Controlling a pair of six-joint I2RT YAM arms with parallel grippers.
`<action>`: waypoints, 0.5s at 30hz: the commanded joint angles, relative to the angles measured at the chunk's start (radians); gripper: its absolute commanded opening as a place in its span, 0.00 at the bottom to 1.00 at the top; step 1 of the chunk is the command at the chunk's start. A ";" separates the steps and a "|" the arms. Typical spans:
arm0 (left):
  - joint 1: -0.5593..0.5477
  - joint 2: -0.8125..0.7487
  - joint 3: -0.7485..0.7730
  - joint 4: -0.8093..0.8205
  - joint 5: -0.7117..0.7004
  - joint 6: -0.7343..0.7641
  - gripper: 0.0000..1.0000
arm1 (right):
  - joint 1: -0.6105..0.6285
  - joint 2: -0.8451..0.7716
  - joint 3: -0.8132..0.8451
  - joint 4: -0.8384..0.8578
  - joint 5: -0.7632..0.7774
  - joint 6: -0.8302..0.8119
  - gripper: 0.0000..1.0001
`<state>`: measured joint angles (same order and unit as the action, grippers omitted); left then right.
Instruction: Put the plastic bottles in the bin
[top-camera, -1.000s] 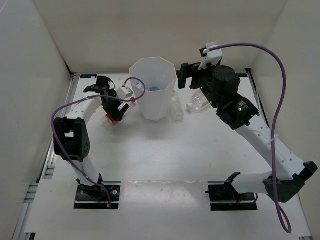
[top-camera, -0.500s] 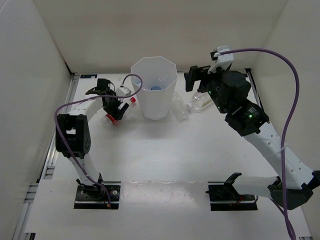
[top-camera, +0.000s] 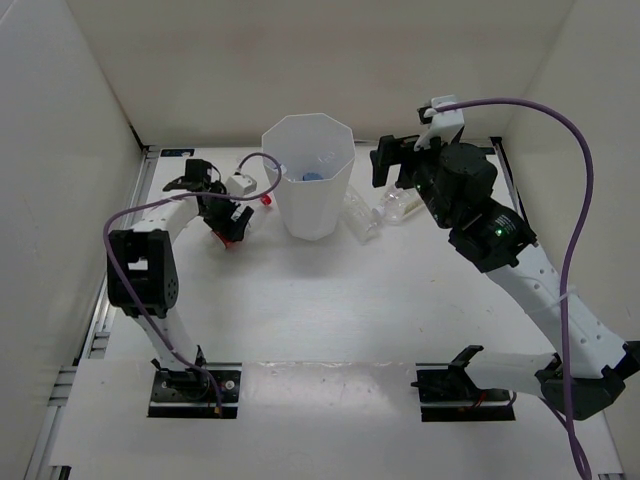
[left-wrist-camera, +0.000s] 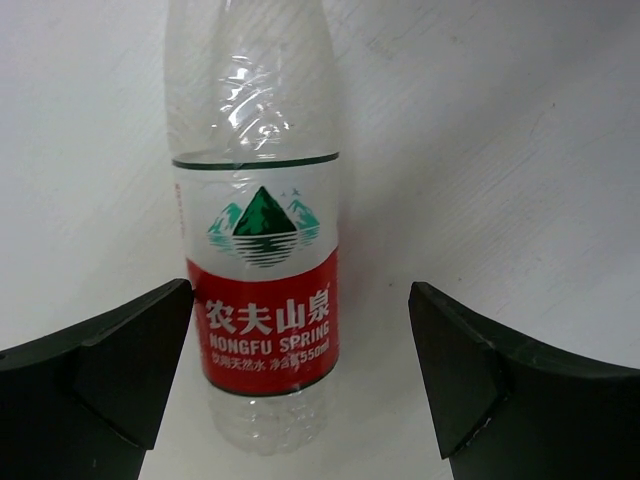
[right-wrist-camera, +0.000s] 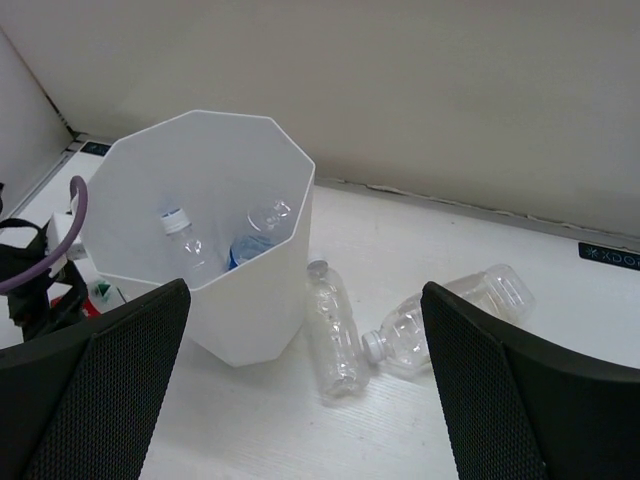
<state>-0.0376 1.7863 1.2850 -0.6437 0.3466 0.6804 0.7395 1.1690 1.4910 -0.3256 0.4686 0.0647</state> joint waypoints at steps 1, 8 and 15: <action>-0.024 0.048 0.049 -0.020 0.005 -0.033 1.00 | -0.005 -0.014 0.005 -0.006 0.024 -0.005 1.00; -0.005 0.140 0.077 -0.020 -0.024 -0.051 1.00 | -0.005 -0.032 0.005 -0.016 0.024 0.004 1.00; 0.014 0.150 0.047 -0.020 -0.077 -0.080 0.57 | -0.005 -0.051 -0.015 -0.016 0.044 0.015 1.00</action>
<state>-0.0334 1.9434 1.3502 -0.6476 0.3061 0.6144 0.7395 1.1389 1.4761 -0.3580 0.4881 0.0734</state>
